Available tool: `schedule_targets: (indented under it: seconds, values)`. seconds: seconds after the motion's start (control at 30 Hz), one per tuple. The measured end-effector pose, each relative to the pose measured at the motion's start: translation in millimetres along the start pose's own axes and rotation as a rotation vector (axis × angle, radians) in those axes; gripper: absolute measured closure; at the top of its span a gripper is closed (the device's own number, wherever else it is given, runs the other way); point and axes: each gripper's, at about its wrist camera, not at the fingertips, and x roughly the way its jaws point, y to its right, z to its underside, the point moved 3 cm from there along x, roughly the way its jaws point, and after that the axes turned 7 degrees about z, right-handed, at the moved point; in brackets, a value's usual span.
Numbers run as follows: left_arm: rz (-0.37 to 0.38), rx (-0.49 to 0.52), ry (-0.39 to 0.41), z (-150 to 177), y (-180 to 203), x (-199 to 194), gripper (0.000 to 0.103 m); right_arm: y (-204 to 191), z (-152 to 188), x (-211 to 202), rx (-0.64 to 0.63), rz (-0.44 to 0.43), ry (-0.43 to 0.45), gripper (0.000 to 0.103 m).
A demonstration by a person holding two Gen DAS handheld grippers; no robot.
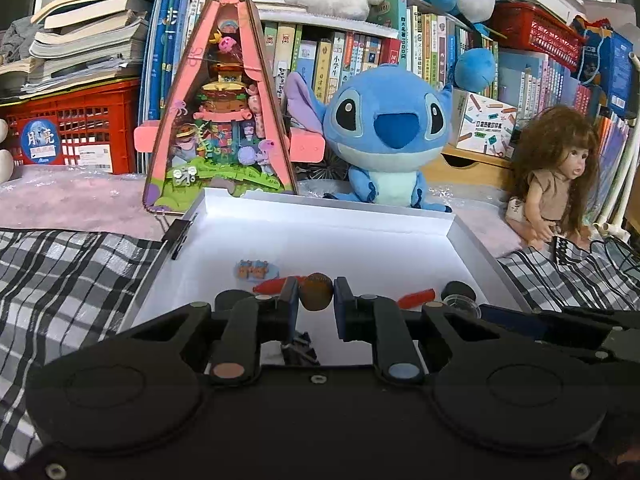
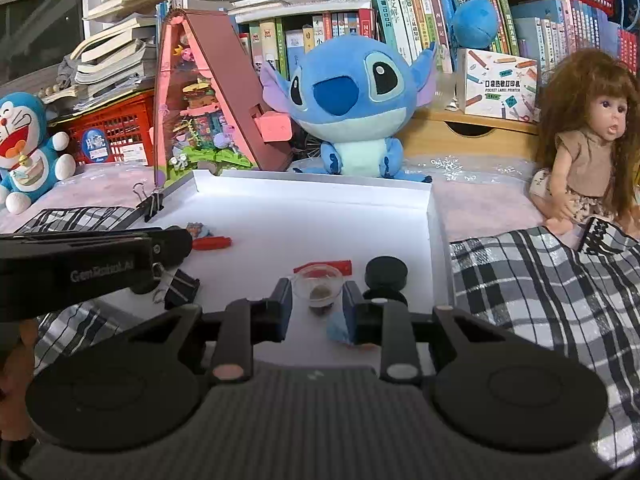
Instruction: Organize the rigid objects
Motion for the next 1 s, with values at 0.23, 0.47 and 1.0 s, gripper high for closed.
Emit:
schedule_targets:
  seconds: [0.23, 0.47, 1.0]
  values:
    - [-0.023, 0.006, -0.023, 1.0, -0.8, 19.5, 0.086, -0.1, -2.6, 12.6, 0.009, -0.003, -0.005, 0.071]
    - [-0.047, 0.003, -0.042, 4.1, -4.7, 33.6, 0.086, -1.2, -3.5, 25.4, 0.016, -0.003, -0.01, 0.071]
    - [-0.073, 0.015, -0.048, 6.8, -9.8, 40.4, 0.086, -2.9, -6.0, 29.6, 0.039, -0.029, -0.012, 0.071]
